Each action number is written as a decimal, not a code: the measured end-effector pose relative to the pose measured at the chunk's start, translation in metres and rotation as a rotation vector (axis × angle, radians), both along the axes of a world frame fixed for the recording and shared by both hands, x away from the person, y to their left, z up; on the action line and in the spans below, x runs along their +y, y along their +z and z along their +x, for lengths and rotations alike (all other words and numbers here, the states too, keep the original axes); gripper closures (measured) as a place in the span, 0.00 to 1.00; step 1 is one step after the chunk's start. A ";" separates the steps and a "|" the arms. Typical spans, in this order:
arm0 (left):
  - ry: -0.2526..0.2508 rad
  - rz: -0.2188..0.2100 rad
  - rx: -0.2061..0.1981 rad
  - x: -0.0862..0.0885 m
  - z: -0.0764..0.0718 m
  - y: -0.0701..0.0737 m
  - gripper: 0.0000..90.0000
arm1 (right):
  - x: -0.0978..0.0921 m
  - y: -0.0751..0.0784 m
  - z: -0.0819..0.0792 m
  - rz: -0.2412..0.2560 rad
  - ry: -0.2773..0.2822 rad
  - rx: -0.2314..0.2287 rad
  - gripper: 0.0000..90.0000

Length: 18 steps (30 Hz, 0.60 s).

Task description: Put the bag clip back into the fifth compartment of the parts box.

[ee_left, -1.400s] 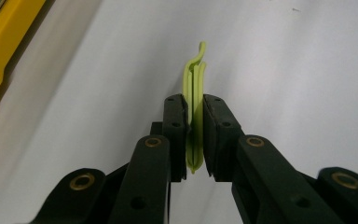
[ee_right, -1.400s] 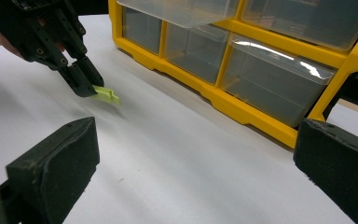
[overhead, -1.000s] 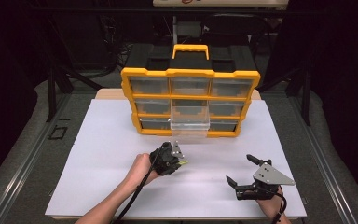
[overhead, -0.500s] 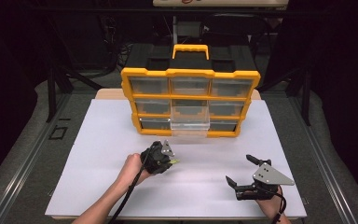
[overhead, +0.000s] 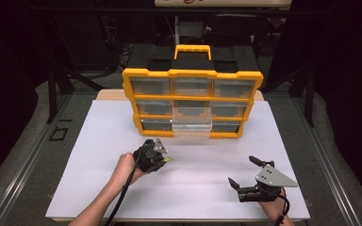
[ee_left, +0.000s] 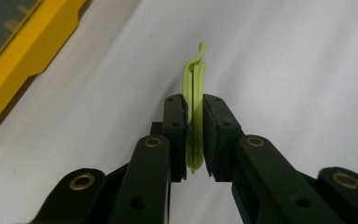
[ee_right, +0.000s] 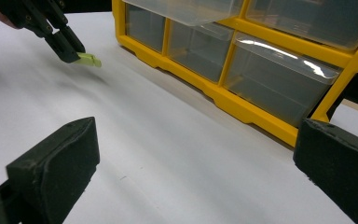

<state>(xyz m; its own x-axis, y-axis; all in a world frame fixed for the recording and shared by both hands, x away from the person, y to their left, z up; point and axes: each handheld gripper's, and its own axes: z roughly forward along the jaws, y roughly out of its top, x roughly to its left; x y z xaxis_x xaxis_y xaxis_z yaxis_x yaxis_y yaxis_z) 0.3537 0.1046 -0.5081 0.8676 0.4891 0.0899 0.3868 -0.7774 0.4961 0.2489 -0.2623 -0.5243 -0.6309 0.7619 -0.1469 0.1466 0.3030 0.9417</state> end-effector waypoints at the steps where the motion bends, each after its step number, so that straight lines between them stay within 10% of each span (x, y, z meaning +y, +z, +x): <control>1: 0.000 0.000 0.000 0.000 0.000 0.000 0.89 | 0.000 0.000 0.000 0.000 0.000 0.000 0.00; 18: 0.043 -0.011 0.009 0.015 0.015 0.002 0.89 | 0.001 -0.001 0.001 -0.004 0.004 0.004 0.00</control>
<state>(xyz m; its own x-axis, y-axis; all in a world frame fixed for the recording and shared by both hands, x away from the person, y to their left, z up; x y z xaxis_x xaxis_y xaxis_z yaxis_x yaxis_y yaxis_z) 0.3691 0.1200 -0.5063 0.8465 0.5268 0.0772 0.4240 -0.7547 0.5007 0.2498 -0.2612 -0.5250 -0.6343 0.7589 -0.1472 0.1491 0.3069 0.9400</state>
